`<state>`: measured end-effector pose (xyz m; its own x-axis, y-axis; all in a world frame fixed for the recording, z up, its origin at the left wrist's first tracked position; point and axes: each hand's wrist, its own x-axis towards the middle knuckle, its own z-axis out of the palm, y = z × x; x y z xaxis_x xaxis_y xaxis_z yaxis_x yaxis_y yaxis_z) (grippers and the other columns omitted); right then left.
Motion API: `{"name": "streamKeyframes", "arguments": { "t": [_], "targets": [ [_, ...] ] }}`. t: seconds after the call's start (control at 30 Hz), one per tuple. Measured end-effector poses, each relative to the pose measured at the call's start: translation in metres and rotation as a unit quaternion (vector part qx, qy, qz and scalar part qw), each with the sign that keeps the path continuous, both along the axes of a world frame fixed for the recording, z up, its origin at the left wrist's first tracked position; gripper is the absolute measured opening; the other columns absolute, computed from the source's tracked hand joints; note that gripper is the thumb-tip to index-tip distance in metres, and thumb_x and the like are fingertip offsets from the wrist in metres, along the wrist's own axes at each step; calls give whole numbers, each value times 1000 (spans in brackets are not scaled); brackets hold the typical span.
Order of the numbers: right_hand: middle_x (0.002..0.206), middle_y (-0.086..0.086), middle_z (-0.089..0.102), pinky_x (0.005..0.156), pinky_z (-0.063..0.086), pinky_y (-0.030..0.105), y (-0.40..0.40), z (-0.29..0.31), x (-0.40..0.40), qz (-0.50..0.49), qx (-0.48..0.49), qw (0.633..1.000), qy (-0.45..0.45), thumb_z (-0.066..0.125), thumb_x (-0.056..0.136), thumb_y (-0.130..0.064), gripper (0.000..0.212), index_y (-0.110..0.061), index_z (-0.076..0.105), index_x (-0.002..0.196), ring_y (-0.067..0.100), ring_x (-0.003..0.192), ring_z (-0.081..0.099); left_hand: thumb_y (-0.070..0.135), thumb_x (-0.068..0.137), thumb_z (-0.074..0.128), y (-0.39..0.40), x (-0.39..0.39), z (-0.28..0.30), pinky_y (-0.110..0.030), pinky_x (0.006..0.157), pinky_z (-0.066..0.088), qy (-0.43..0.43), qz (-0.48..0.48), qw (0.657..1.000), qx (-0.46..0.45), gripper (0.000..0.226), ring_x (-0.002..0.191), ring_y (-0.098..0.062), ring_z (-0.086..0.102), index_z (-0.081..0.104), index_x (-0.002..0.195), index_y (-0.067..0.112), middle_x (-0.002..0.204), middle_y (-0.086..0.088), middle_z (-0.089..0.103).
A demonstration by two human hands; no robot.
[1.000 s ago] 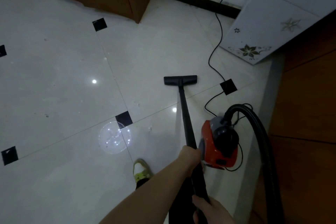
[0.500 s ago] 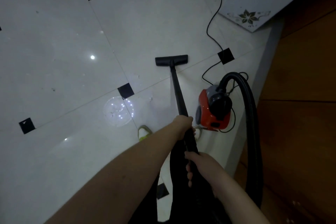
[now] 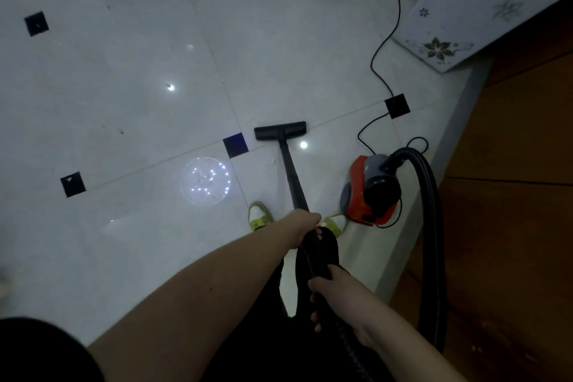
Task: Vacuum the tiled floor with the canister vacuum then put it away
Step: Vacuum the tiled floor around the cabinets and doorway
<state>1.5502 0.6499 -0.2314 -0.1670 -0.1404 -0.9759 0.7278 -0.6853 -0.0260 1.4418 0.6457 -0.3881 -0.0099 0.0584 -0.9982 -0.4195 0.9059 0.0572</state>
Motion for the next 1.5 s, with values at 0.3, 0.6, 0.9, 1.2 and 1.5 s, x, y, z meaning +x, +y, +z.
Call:
{"name": "streamKeyframes", "arguments": {
  "t": [0.3,0.6,0.9,1.2,1.5],
  "targets": [
    [89,12,54,50,50,28,-28,3,-4,64,-11,998,-25,48,98,-19,19,-13,46,116,19,52,58,16,93,54,-50,6,-4,-28,53,55,-34,104,994,-13,24,55,-18,58,48,107,-2,70,-10,57],
    [74,12,50,43,48,26,-37,-5,-8,82,70,994,17,49,95,-13,13,-3,52,103,19,45,56,9,94,52,-73,7,11,-37,55,51,-28,213,977,14,19,54,-27,57,42,104,-3,49,-13,55],
    [65,11,54,41,46,25,-43,13,49,99,88,991,36,46,95,-10,12,-3,52,104,20,46,55,10,97,48,-75,63,34,-36,54,53,14,181,983,32,33,60,-23,59,38,124,-4,74,-16,54],
    [70,11,53,44,46,27,-40,17,123,130,73,989,5,47,96,-12,14,-3,51,107,20,45,55,9,98,45,-74,144,42,-30,43,49,-15,166,985,38,42,58,-23,57,32,135,-5,79,-17,53],
    [71,10,54,43,47,26,-43,1,116,148,59,987,3,47,98,-15,16,-5,53,108,18,46,56,9,98,45,-82,135,36,-36,53,52,-2,194,981,22,42,64,-25,57,30,135,-4,86,-18,52]
  ]
}}
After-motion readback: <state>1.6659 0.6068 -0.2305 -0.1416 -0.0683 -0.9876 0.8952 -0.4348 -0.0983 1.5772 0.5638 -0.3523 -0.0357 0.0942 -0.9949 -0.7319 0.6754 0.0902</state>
